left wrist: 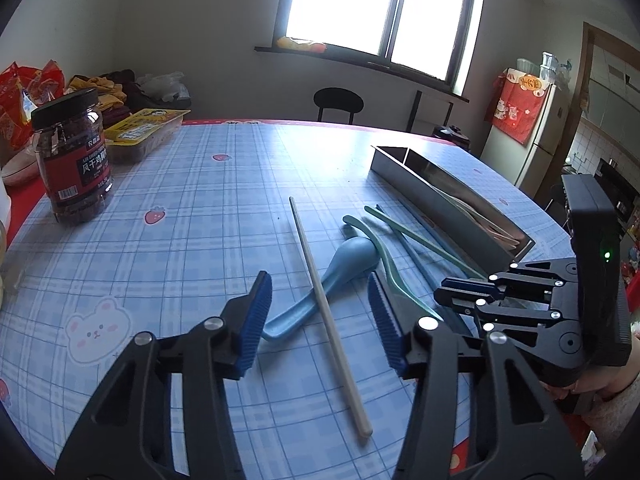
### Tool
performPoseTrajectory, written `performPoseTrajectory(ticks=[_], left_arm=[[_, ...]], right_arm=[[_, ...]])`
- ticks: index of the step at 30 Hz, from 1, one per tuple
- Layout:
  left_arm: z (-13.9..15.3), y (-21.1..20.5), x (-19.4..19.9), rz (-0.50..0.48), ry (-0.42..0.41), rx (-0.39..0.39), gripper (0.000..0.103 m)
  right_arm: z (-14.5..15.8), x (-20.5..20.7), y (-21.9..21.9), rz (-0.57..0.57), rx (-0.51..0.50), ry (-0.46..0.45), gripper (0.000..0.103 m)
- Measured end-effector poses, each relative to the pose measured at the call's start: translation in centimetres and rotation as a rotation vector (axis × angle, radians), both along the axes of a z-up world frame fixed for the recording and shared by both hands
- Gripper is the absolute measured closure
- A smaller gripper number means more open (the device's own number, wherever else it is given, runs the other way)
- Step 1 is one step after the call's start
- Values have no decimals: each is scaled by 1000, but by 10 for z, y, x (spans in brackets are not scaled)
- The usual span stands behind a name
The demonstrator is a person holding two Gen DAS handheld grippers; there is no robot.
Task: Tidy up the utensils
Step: 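Move the left tool to the beige chopstick while the right tool reaches the blue chopstick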
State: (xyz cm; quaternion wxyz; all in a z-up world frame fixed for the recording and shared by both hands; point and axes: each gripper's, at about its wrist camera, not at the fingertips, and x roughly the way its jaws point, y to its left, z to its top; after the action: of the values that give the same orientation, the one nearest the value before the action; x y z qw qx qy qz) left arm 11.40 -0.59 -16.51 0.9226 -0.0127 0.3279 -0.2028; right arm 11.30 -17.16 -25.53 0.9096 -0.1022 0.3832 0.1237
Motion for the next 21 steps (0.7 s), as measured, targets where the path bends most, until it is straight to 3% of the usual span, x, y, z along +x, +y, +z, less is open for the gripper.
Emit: performPoseTrajectory(ticks=[4,11,21], left_arm=[[-2,-2,1,-19,18,3,56],[-10,-17,6,-42,62,80,75],[-17,-26,8,-54,86,143,77]], right_arm=[[0,1,-4,1,24,7,93],[0,4,-15,-2,104,32,93],[-2,8,-18,-46,102,45,93]])
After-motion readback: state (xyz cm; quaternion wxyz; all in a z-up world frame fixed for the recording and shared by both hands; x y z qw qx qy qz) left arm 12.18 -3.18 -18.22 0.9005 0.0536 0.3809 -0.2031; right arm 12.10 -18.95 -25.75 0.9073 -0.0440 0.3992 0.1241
